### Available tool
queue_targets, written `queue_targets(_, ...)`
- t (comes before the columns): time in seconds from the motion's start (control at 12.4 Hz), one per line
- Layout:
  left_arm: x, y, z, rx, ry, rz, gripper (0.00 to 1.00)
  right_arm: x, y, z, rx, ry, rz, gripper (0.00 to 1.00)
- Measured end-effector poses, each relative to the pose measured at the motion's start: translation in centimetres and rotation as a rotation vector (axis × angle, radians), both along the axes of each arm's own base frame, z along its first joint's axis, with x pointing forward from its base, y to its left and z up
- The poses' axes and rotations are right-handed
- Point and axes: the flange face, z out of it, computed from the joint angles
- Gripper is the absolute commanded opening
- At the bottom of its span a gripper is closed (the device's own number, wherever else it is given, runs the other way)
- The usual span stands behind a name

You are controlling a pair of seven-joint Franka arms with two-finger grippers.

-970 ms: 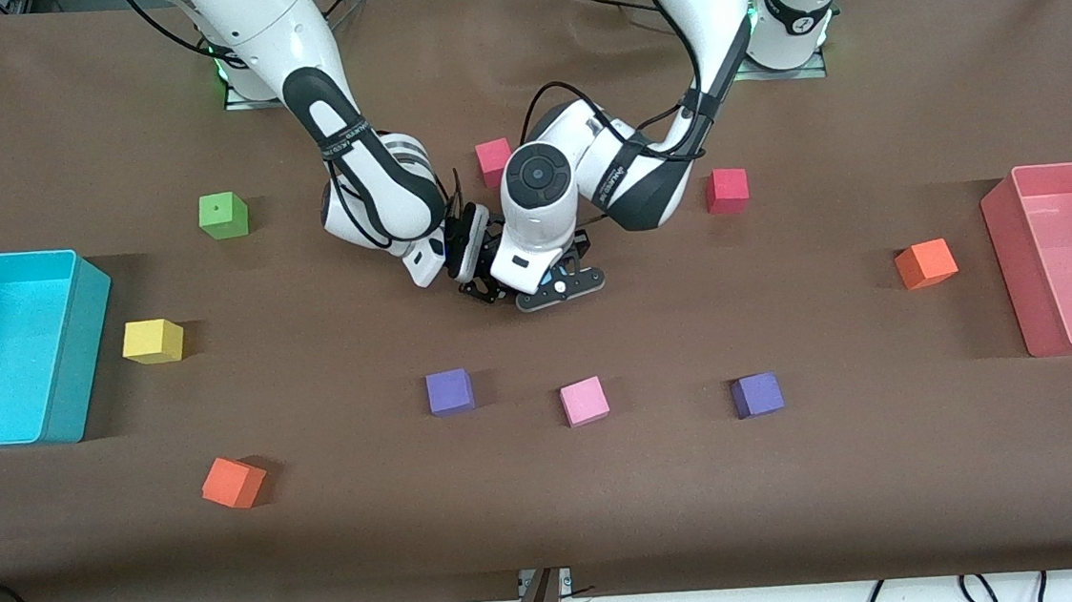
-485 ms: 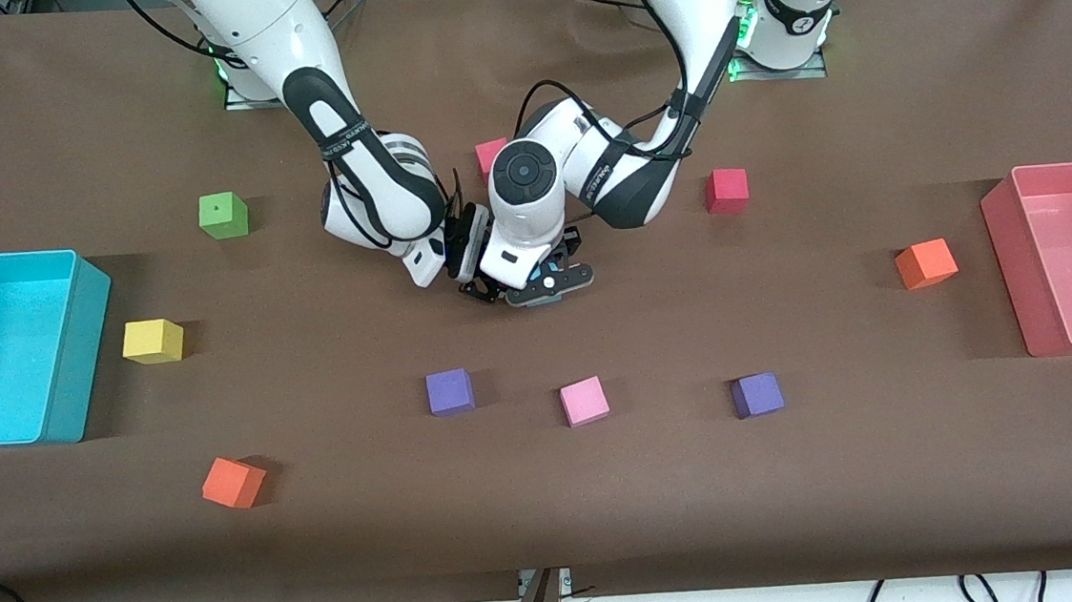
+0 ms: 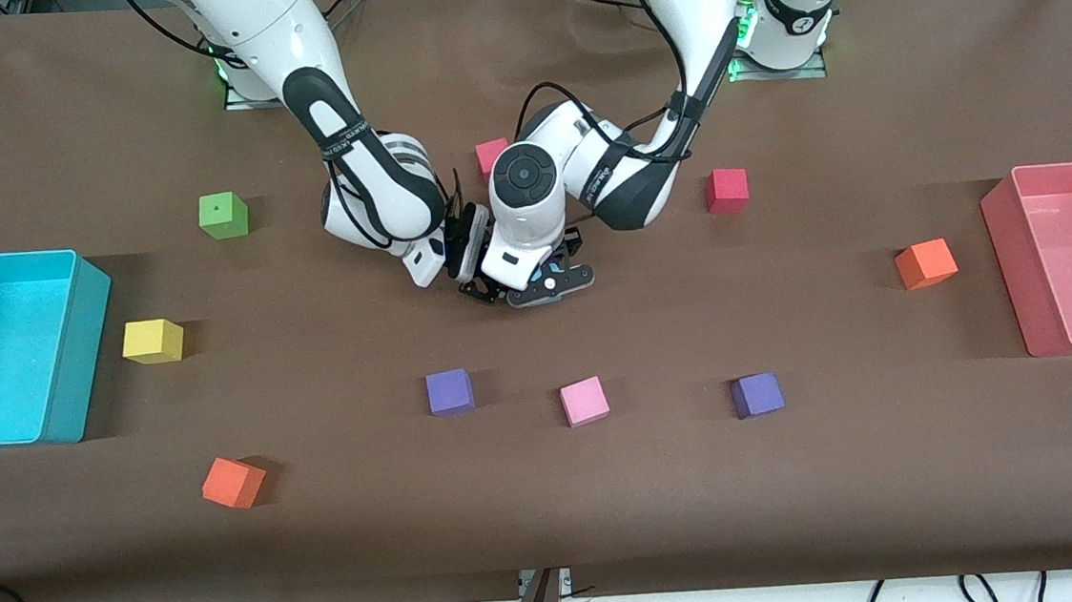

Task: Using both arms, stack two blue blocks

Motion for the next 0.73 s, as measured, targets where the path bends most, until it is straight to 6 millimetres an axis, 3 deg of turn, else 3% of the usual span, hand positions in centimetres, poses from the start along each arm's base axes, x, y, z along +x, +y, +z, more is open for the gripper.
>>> queue_targets(0.16,-0.02,-0.01,-0.04,0.001,0.001,0.000,1.00,0.00,0.00,0.00,0.000,0.000,0.000,0.99)
queue_targets(0.73,0.18,-0.11,-0.02,-0.002,-0.003,0.001,1.00,0.01,-0.01,0.00,0.000,0.000,0.000,0.99)
